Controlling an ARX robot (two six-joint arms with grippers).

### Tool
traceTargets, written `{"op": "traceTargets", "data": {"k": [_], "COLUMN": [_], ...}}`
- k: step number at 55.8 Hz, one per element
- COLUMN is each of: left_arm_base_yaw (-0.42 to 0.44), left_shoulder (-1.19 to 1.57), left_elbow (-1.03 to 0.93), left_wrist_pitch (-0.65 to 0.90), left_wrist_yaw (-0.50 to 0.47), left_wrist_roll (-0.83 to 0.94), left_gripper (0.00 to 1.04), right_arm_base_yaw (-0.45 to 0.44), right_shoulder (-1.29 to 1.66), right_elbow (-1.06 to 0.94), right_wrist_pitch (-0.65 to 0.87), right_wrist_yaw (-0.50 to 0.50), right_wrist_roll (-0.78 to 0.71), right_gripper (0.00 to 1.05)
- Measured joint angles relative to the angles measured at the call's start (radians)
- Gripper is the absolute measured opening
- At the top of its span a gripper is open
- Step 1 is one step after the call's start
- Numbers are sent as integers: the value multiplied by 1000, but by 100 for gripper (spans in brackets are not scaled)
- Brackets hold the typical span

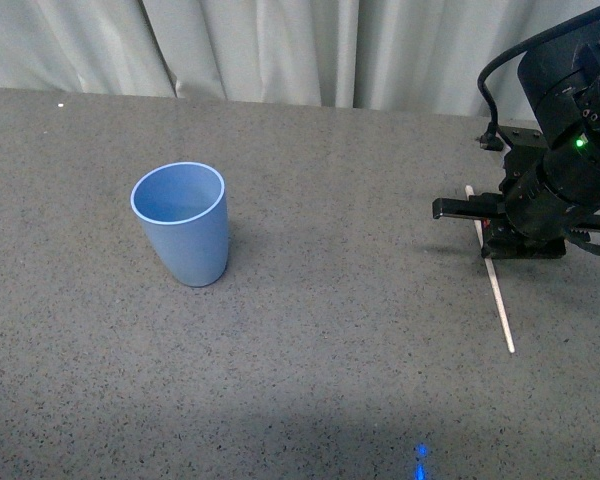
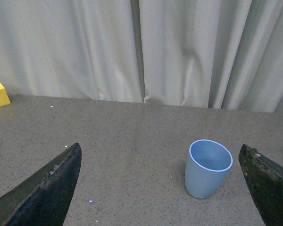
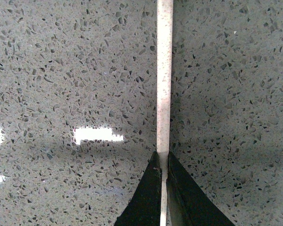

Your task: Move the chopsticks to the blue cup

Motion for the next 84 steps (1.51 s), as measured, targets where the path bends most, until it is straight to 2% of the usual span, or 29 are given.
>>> {"op": "traceTargets", "data": {"k": [8, 18, 24, 36, 51, 71, 84], "left_arm_base_yaw": [0, 0, 0, 0, 0, 0, 0], "left_shoulder": [0, 0, 0, 0, 0, 0, 0], "left_elbow": [0, 0, 0, 0, 0, 0, 0], "left_wrist_pitch": [0, 0, 0, 0, 0, 0, 0], "left_wrist_yaw": [0, 0, 0, 0, 0, 0, 0], "left_wrist_roll": [0, 0, 0, 0, 0, 0, 0], "left_gripper": [98, 98, 98, 98, 98, 98, 98], "right_arm_base_yaw": [-3, 26, 55, 133, 244, 387, 406], "right_shoulder": [-36, -195, -282, -344, -314, -106, 21], "right_elbow": [-78, -287, -341, -339, -229, -25, 4], "right_wrist_pitch": [120, 448, 571, 686, 895, 969, 1047], "right_wrist_yaw": [-23, -135, -182, -311, -480, -503, -482], "right_wrist_roll": [-23, -101, -127, -183, -144, -76, -65], "right_gripper": [1, 1, 1, 1, 1, 1, 1]}}
